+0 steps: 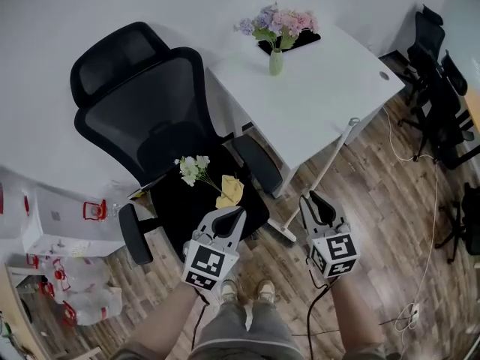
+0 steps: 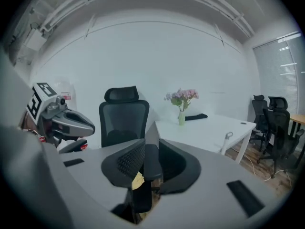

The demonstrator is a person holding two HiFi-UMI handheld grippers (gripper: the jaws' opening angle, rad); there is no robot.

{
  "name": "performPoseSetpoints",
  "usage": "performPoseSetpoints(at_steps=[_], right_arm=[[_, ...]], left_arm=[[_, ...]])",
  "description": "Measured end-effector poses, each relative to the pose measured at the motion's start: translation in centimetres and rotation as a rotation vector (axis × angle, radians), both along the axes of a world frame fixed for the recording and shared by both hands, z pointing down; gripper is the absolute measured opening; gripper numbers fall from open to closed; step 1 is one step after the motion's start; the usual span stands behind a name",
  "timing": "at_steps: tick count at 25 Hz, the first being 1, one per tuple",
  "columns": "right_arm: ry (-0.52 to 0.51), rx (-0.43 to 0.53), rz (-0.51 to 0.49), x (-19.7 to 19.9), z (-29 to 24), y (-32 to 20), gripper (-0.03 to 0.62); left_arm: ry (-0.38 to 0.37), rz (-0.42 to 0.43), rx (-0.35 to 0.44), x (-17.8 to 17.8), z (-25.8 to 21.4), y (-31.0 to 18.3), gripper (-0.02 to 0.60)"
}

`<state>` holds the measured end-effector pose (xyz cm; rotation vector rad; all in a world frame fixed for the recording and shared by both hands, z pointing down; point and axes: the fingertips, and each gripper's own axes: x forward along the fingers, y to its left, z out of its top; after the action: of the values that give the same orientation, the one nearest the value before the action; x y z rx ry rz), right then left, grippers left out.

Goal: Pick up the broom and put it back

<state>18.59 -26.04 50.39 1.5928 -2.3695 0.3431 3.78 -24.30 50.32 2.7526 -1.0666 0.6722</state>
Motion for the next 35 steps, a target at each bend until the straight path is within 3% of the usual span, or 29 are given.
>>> performPoseSetpoints(at_steps=[8, 14, 21, 28, 35], right_arm=[[-0.108, 0.096, 0.0, -1.2, -10.3, 6.2, 0.057], [-0.131, 0.147, -0.019, -1.8, -15.7, 10.2, 0.048], [-0.13, 0.229, -0.065, -3.5, -22.1, 13.9, 0.044], [-0.144, 0.278, -0.113, -5.6, -26.0, 17.7, 0.044], [-0.125, 0.274, -0.159, -7.5, -26.6, 20.5, 0.044]], left_arm=[[0.046, 0.014, 0.089, -1.3, -8.2, 2.5, 0.015], [0.054, 0.019, 0.178, -2.7, -13.7, 4.8, 0.015], [0.129, 0.007, 0.255, -4.2, -19.7, 7.7, 0.015], [0.17, 0.013, 0.301, -5.0, -23.1, 10.5, 0.015], [0.185, 0.005, 0.292, -6.0, -23.7, 12.9, 0.015]])
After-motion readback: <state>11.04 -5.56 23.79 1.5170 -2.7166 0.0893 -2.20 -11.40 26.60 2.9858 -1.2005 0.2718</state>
